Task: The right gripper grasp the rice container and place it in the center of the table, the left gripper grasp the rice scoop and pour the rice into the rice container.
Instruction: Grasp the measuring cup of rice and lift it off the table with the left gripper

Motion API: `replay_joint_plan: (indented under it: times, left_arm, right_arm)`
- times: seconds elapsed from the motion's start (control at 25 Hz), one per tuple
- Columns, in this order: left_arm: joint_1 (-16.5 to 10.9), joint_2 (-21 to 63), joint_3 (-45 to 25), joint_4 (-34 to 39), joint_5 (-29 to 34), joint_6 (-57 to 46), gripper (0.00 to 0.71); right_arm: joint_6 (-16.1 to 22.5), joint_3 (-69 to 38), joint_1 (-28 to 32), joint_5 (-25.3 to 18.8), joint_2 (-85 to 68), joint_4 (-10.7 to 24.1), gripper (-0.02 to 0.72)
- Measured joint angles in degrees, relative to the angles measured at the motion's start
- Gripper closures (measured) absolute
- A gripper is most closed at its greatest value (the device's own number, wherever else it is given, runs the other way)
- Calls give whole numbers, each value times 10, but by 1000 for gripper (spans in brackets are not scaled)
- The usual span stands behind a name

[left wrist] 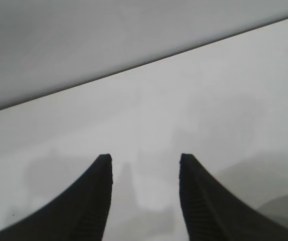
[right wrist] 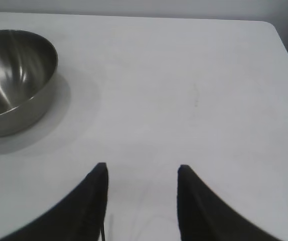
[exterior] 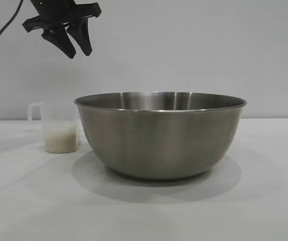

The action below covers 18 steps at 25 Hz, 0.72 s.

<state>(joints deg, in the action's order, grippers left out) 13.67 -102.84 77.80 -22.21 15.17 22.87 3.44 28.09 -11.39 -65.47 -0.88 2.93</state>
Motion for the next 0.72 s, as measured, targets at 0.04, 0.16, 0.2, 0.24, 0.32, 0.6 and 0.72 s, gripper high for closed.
replay_joint_plan:
  times: [0.04,0.16,0.2,0.24,0.32,0.6,0.72]
  left_arm:
    - [5,28,-38,-12,-44,23,444]
    - [19,97,-172,-28,-179,53,444]
    - [23,118,-217,-30,-222,53,444]
    - [26,131,-259,-31,-254,49,444]
    - [27,150,-325,-19,-310,22,444]
    - [27,164,-475,169,-440,-190,444]
    - [27,167,-509,188,-479,-213,444]
  right_arm:
    - [0,0,0,0,0,0,426]
    - [0,0,0,0,0,0,426]
    - [0,0,0,0,0,0,426]
    - [0,0,0,0,0,0,426]
    - [0,0,0,0,0,0,426]
    - [0,0,0,0,0,0,426]
    - [0,0,0,0,0,0,426]
